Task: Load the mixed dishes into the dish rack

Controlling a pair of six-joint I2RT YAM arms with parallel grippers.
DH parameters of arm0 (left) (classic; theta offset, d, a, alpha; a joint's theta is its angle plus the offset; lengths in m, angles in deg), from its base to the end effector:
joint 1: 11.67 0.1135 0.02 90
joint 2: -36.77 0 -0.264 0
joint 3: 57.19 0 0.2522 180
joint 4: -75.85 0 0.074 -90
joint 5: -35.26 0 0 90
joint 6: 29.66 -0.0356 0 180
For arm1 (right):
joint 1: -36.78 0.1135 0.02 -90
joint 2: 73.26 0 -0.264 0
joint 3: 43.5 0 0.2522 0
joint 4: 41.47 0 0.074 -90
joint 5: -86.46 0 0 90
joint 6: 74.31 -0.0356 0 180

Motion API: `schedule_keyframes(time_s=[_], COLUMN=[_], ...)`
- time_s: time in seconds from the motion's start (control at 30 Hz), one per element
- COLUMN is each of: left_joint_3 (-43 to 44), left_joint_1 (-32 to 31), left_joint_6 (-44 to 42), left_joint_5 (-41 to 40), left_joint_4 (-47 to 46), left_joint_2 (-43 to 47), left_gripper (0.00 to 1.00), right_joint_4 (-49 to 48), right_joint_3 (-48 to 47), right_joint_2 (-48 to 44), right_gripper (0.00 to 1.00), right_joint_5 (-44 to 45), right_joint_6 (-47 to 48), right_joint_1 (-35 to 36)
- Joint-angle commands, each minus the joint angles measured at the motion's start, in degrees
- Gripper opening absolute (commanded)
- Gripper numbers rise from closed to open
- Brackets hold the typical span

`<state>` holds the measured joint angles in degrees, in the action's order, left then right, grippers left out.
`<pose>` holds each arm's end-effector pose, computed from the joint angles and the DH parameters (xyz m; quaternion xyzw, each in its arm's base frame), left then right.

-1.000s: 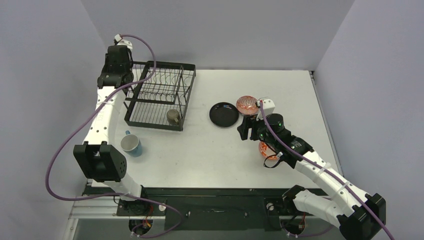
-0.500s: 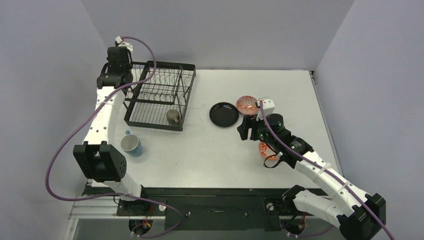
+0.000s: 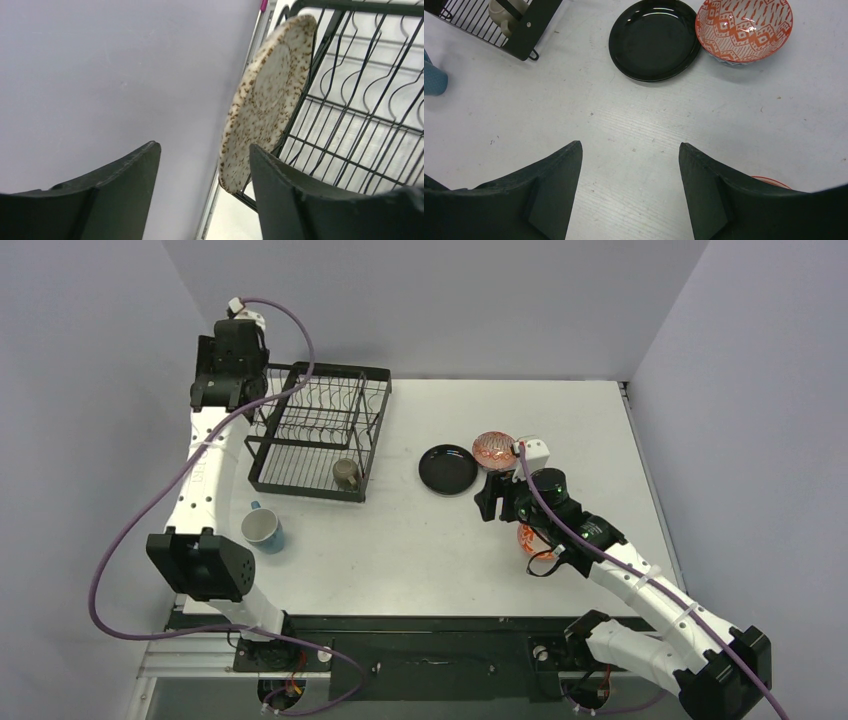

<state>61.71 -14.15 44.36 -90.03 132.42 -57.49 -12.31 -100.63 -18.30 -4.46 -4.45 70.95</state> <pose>0.3569 0.0051 0.4274 -0.0116 0.8460 0.3175 0.4282 0.1801 0.1230 0.2895 -0.1083 0.8457 0.2446 0.4618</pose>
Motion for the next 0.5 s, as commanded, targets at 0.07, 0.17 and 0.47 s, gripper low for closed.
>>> schedule_keyframes(time_s=[0.07, 0.17, 0.47], left_joint_3=[8.3, 7.7, -10.2], left_joint_1=[-0.3, -1.2, -4.1], left_joint_6=[8.7, 13.4, 27.9], left_joint_5=[2.8, 9.2, 39.1], left_joint_4=[4.5, 5.4, -4.5], left_joint_2=[4.4, 8.0, 28.3], left_gripper=[1.0, 0.97, 0.96], right_joint_4=[-1.1, -0.6, -2.6], right_joint_3=[-2.0, -3.1, -8.6], right_joint_2=[0.5, 1.0, 11.2], right_gripper=[0.66, 0.66, 0.71], right_joint_5=[-0.5, -0.1, 3.0], right_joint_6=[-1.1, -2.2, -14.2], right_joint_1=[-1.4, -1.7, -3.0])
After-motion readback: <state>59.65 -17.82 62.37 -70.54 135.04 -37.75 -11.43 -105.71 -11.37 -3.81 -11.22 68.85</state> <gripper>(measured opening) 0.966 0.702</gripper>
